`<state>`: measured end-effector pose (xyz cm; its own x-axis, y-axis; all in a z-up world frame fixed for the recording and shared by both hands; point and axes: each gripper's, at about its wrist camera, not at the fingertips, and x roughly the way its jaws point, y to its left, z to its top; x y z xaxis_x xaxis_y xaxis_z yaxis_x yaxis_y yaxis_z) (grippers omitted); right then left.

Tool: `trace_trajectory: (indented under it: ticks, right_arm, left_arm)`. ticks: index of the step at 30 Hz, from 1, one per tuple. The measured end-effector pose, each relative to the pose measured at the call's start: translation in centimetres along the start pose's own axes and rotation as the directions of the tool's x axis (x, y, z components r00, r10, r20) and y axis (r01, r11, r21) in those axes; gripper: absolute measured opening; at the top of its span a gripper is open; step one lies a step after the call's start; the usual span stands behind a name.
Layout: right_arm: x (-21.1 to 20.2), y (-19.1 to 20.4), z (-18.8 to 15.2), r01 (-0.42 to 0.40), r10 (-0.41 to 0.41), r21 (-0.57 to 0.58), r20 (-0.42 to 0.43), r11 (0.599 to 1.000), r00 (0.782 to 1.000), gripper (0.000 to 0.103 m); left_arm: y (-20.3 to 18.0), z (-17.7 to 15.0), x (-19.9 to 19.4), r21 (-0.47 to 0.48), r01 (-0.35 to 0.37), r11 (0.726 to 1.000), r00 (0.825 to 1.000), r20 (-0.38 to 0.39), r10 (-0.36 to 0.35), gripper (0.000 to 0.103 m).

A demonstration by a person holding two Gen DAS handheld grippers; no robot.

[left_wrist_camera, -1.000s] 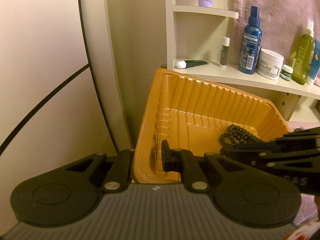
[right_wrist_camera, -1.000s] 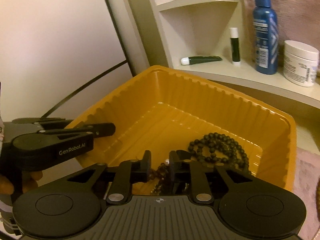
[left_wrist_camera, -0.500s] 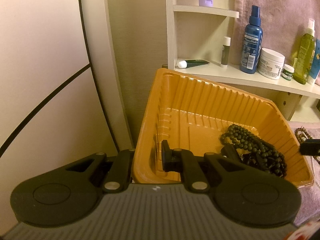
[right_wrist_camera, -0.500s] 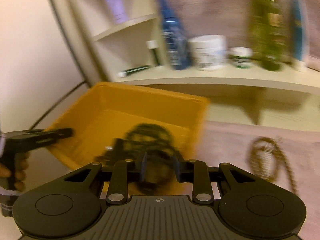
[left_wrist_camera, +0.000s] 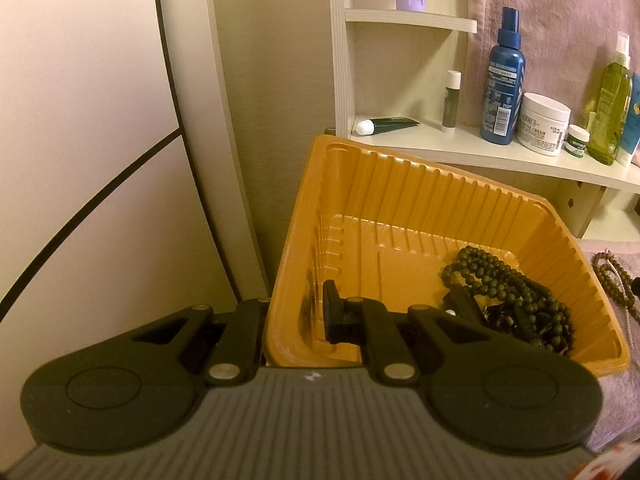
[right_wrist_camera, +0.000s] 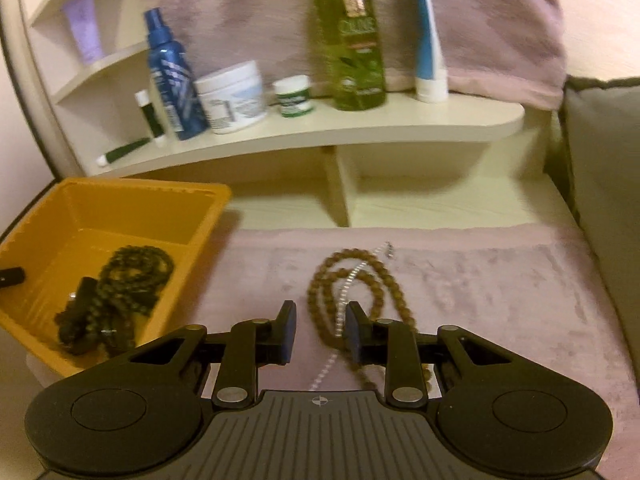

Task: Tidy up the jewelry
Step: 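Move the right tool back and grasp another brown bead strand, then carry the brown strand into the tray and open the right tool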

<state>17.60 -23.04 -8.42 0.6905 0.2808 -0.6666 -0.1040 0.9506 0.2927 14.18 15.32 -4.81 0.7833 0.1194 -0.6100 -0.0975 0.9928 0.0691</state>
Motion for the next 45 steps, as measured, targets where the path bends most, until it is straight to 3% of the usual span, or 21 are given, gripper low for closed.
trace_trajectory:
  ticks: [5, 12, 17, 21, 30, 36, 45]
  right_arm:
    - [1.5, -0.2, 0.1, 0.016, -0.016, -0.017, -0.014, 1.0, 1.0, 0.026]
    - [2.9, -0.3, 0.1, 0.025, -0.025, -0.021, -0.028, 0.999, 0.999, 0.002]
    - [1.5, -1.0, 0.2, 0.062, -0.062, 0.011, 0.014, 0.998, 0.998, 0.002]
    - [1.4, -1.9, 0.3, 0.109, -0.108, 0.009, -0.025, 0.994, 0.994, 0.003]
    - [1.9, 0.1, 0.7, 0.033, -0.033, -0.047, -0.011, 0.998, 0.999, 0.012]
    - [3.5, 0.1, 0.6, 0.046, -0.046, 0.005, -0.031, 0.999, 0.998, 0.018]
    - [4.0, -0.4, 0.6, 0.047, -0.046, 0.026, -0.016, 0.999, 0.999, 0.018]
  left_arm:
    - [0.1, 0.0, 0.0, 0.001, 0.001, 1.0, 1.0, -0.001, -0.001, 0.01]
    - [0.1, -0.1, 0.1, -0.001, 0.002, 1.0, 1.0, -0.004, -0.002, 0.01]
    - [0.1, -0.1, 0.1, -0.003, 0.001, 1.0, 1.0, -0.004, -0.001, 0.01]
    - [0.1, -0.1, 0.1, -0.003, 0.002, 1.0, 1.0, -0.004, -0.002, 0.01]
    - [0.1, -0.1, 0.2, -0.003, 0.001, 1.0, 1.0, -0.004, -0.001, 0.01]
    - [0.1, -0.2, 0.2, -0.002, 0.003, 1.0, 1.0, -0.005, -0.003, 0.01]
    - [0.1, -0.2, 0.2, -0.002, 0.003, 1.0, 1.0, -0.005, -0.003, 0.01]
